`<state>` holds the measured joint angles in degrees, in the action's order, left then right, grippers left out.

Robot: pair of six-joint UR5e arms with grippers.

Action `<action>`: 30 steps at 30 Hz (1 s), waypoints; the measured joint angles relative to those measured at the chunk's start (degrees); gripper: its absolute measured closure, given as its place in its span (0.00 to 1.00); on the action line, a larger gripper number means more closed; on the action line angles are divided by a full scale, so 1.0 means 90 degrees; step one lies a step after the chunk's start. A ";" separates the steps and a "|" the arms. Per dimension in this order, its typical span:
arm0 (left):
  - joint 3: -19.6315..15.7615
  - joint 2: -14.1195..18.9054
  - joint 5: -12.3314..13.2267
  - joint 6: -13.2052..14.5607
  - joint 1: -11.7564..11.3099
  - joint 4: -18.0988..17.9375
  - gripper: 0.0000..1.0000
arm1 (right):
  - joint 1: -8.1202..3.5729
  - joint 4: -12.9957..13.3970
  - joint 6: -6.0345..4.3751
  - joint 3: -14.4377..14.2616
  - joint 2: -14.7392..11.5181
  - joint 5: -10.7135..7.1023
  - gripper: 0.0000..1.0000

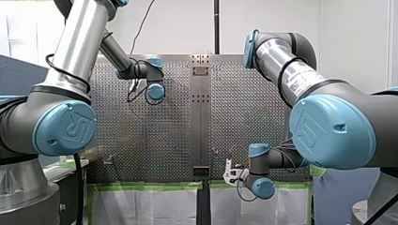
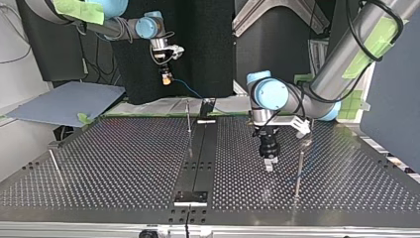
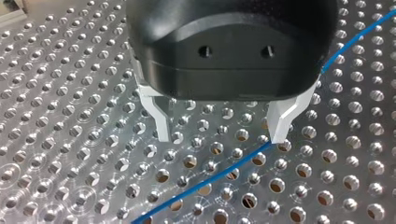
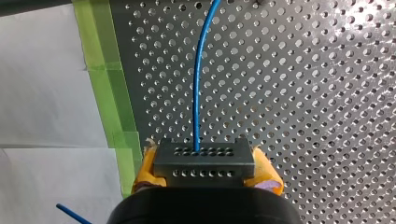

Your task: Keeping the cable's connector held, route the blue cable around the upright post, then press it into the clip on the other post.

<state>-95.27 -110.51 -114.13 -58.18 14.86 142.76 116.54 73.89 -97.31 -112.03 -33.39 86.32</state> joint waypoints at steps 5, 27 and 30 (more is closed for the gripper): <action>0.0002 -0.0011 0.0034 0.0000 -0.0015 -0.0001 0.00 | -0.0002 0.0001 0.0001 0.0001 -0.0001 0.0000 1.00; 0.0002 -0.0442 0.0102 0.0196 0.0109 -0.0036 0.00 | -0.0004 -0.0014 0.0007 0.0000 -0.0001 0.0000 1.00; 0.0002 -0.0444 0.0119 0.0364 0.0163 -0.0042 0.00 | 0.0000 -0.0015 0.0007 0.0001 -0.0002 0.0000 1.00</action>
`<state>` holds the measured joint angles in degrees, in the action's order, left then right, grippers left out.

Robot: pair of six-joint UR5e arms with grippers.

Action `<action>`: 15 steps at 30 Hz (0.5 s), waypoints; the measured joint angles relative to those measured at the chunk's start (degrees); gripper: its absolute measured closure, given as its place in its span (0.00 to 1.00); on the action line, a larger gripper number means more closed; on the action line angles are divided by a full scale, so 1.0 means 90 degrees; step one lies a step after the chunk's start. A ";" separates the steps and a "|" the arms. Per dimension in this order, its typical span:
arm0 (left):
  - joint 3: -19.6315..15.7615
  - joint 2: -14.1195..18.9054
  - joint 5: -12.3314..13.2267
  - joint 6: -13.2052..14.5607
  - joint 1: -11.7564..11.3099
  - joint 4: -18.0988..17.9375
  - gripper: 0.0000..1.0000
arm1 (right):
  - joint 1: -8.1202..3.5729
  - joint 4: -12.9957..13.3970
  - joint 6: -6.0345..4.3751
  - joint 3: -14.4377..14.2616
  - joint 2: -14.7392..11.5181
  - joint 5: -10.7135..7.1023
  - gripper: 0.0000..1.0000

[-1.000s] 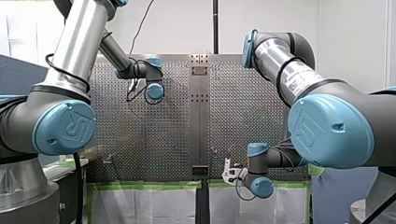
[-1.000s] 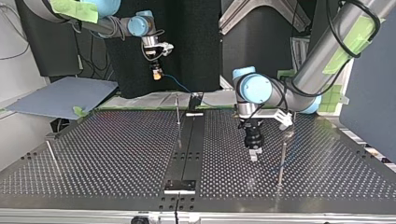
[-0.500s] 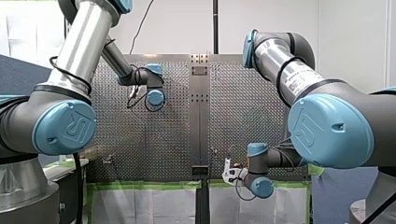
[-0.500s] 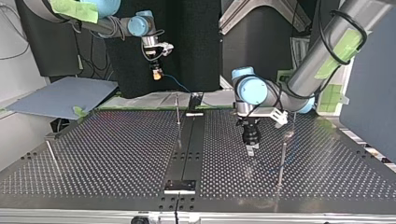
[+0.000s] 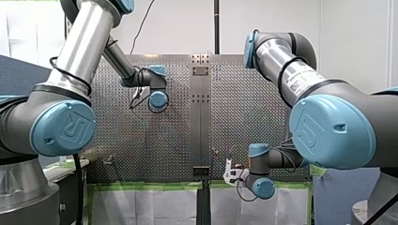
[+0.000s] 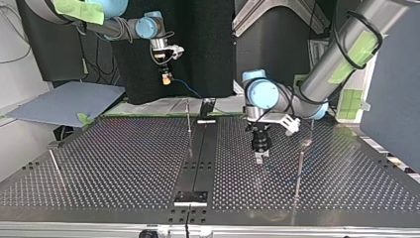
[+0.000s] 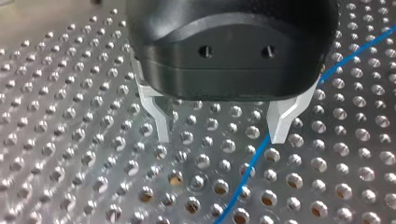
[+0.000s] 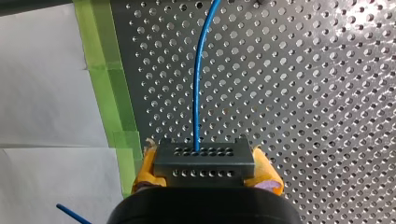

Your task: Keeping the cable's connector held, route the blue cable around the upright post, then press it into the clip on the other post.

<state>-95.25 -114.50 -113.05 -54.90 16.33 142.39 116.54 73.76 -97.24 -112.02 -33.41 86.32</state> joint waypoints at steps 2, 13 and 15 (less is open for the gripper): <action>0.0000 -0.0005 -0.0008 0.0060 0.0026 -0.0004 0.00 | 0.0001 -0.0002 -0.0001 0.0000 0.0000 0.0000 1.00; 0.0000 -0.0321 -0.0226 0.0247 0.0070 0.0005 0.00 | 0.0005 -0.0014 0.0001 -0.0002 -0.0003 -0.0002 1.00; 0.0000 -0.0348 -0.0244 0.0256 0.0077 0.0011 0.00 | 0.0005 -0.0014 0.0001 -0.0001 -0.0004 -0.0001 1.00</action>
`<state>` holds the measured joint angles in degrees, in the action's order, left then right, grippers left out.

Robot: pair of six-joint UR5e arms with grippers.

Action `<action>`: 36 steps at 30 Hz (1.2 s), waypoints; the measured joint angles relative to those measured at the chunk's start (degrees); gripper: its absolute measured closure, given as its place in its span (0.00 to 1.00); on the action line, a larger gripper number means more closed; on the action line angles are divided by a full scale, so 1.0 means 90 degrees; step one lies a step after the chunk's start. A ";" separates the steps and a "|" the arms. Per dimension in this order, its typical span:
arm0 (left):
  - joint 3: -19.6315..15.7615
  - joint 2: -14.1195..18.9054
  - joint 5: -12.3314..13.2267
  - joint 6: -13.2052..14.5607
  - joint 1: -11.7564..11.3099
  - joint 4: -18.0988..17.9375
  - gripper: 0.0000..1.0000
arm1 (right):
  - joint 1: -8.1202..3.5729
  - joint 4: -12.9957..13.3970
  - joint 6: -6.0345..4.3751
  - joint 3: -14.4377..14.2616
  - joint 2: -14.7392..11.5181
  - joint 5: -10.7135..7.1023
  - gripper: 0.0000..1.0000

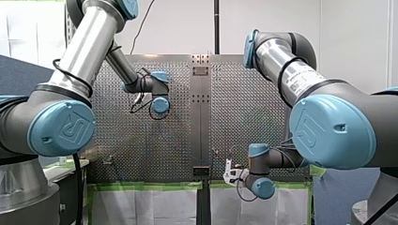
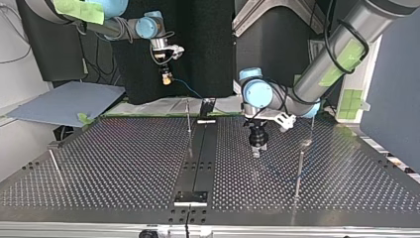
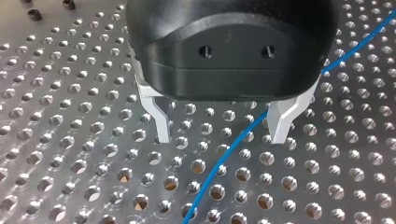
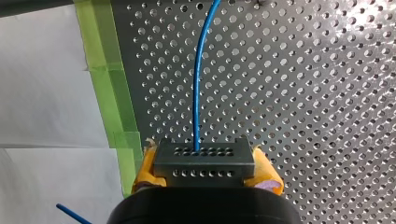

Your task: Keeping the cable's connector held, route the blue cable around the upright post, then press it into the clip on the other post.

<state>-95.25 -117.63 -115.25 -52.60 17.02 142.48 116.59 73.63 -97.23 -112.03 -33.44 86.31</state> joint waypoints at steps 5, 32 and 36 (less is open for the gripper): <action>0.0000 -0.0020 -0.0064 0.0010 0.0007 0.0010 0.00 | -0.0001 -0.0005 0.0000 0.0000 -0.0001 0.0001 1.00; 0.0000 -0.0741 -0.0520 0.0160 0.0086 0.0249 0.00 | -0.0001 -0.0025 0.0001 0.0000 0.0001 0.0001 1.00; -0.0001 -0.0863 -0.0541 0.0163 0.0113 0.0304 0.00 | 0.0000 -0.0025 0.0001 0.0000 0.0000 0.0001 1.00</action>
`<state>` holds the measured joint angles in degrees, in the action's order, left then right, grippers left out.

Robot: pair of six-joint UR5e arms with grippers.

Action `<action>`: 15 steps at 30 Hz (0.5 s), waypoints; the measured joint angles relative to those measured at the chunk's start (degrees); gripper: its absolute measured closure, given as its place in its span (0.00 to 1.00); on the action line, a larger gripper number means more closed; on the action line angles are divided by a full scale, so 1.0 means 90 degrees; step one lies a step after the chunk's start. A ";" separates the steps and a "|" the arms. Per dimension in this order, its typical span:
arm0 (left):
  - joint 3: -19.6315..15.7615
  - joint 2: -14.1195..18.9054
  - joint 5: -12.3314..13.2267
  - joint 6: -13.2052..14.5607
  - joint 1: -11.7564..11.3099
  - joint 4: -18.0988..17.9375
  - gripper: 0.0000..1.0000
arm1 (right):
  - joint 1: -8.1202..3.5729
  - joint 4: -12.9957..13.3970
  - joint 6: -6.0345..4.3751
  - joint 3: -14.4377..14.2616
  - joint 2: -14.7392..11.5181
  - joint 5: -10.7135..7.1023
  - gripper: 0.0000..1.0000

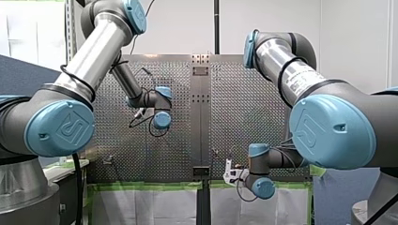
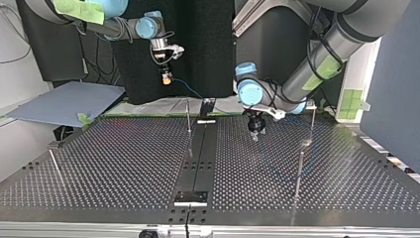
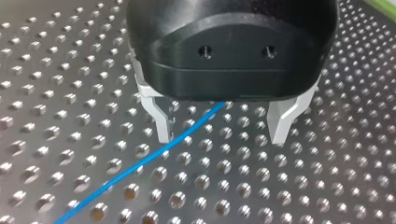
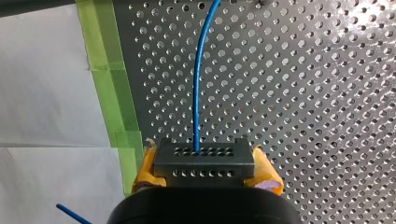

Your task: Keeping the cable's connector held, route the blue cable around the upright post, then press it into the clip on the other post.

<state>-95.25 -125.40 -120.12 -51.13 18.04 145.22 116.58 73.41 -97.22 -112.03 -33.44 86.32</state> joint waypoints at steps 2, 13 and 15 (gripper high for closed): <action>0.0000 -0.0032 -0.0002 -0.0003 0.0017 0.0013 0.00 | 0.0001 0.0000 0.0000 0.0000 0.0000 0.0000 1.00; 0.0000 -0.0494 -0.0029 -0.0067 0.0082 0.0082 0.00 | 0.0001 -0.0010 0.0009 0.0001 -0.0001 0.0000 1.00; 0.0000 -0.0582 -0.0018 -0.0115 0.0080 0.0074 0.00 | 0.0005 -0.0010 0.0010 0.0001 -0.0002 0.0000 1.00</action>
<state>-95.25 -130.63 -120.28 -52.16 18.76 145.89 116.62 73.32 -97.14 -112.02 -33.46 86.32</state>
